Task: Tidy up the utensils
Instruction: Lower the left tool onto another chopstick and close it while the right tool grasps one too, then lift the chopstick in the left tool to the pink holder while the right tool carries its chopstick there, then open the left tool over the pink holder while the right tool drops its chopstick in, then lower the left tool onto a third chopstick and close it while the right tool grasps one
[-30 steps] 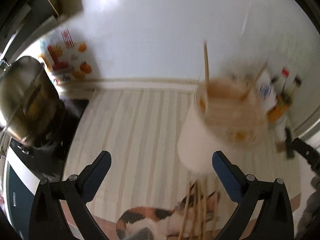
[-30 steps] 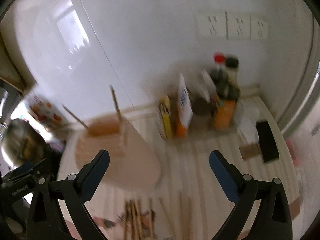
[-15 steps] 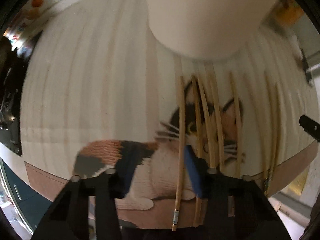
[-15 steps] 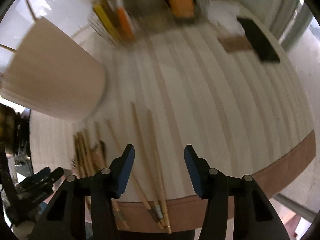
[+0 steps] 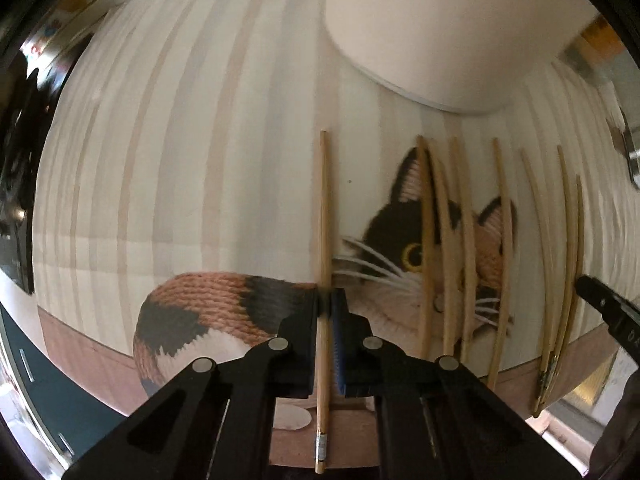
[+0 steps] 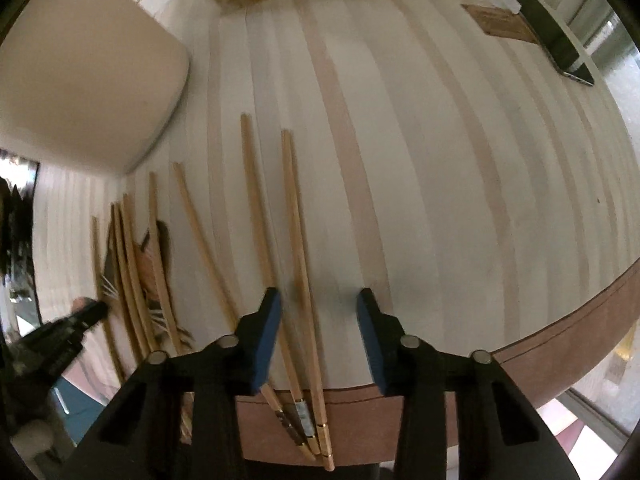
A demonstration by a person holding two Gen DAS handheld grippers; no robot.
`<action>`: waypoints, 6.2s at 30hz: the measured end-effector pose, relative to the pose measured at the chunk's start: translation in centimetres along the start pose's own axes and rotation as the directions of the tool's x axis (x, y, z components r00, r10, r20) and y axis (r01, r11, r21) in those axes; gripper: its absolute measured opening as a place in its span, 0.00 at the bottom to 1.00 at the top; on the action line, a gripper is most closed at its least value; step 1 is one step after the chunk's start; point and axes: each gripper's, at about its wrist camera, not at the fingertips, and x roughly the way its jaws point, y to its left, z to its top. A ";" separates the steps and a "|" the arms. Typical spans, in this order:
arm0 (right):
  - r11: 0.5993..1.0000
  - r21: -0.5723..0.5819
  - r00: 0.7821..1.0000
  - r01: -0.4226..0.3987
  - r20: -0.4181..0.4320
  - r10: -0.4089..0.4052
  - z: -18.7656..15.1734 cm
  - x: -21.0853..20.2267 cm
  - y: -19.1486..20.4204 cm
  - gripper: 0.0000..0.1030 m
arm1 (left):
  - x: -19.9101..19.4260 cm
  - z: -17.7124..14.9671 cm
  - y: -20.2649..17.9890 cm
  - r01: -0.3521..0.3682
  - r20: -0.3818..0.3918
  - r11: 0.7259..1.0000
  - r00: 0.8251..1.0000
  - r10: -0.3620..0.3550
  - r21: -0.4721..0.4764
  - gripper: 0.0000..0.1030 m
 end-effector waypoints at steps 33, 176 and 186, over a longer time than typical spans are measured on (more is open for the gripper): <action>0.994 -0.056 0.993 0.093 -0.061 -0.097 0.2 -0.3 -2.3 0.07 | -0.1 -0.1 0.3 -0.014 0.009 1.000 1.000 0.014 0.006 0.05; 0.997 -0.030 0.992 -0.065 0.106 0.068 1.4 -4.0 0.2 0.36 | 0.6 0.1 -3.7 -0.004 0.032 0.995 0.999 0.001 0.097 0.06; 0.996 -0.091 1.000 -0.025 0.012 0.027 2.7 -0.6 2.1 0.31 | 0.6 -0.8 1.3 0.035 0.008 0.995 0.999 -0.034 -0.093 0.05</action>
